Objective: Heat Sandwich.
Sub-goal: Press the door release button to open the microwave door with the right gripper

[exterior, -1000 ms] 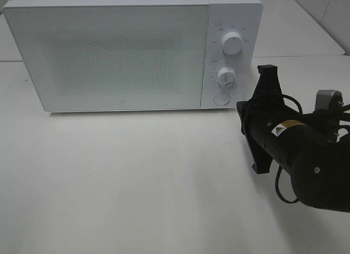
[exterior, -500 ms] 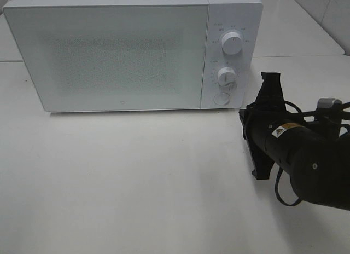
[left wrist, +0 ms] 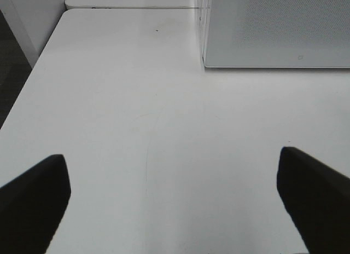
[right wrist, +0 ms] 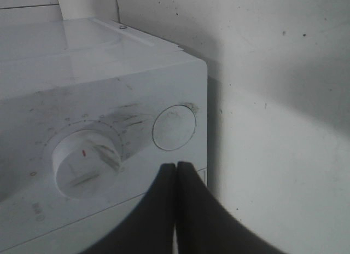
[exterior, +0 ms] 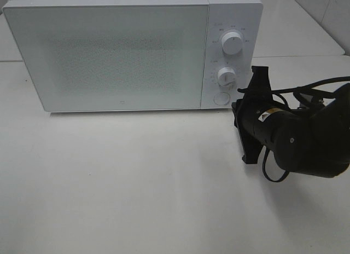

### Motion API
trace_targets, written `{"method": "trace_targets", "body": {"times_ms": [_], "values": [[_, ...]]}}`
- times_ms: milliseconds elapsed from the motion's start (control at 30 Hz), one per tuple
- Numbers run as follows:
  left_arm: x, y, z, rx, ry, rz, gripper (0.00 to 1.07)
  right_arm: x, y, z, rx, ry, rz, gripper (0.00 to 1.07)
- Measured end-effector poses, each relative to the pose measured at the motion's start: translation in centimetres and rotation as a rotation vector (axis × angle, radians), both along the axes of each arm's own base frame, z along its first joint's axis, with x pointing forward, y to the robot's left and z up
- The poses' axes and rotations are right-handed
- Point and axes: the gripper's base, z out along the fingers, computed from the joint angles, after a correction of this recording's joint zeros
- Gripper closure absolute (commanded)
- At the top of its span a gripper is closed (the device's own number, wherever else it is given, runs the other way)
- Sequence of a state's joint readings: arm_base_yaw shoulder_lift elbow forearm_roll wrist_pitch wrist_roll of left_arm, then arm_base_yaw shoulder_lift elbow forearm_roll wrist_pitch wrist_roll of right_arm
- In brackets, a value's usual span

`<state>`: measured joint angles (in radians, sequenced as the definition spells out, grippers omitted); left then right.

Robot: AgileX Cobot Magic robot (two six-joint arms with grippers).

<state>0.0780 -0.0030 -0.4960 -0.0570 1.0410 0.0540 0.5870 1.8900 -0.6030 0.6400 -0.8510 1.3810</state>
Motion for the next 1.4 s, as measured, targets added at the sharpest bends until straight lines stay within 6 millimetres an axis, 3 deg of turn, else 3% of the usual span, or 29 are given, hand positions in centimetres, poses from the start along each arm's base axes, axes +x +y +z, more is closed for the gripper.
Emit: {"method": "trace_targets", "body": {"times_ms": [633,900,1400], "values": [[0.0,0.0,0.0,0.0,0.0,0.0,0.1,5.0,0.4,-1.5,0.008,0.028,0.001,1.07],[0.0,0.0,0.0,0.0,0.0,0.0,0.1,5.7,0.7,-2.6,0.003,0.059,0.008,1.07],[0.0,0.0,0.0,0.0,0.0,0.0,0.1,6.2,0.9,-2.5,0.007,0.046,0.008,1.07]]}}
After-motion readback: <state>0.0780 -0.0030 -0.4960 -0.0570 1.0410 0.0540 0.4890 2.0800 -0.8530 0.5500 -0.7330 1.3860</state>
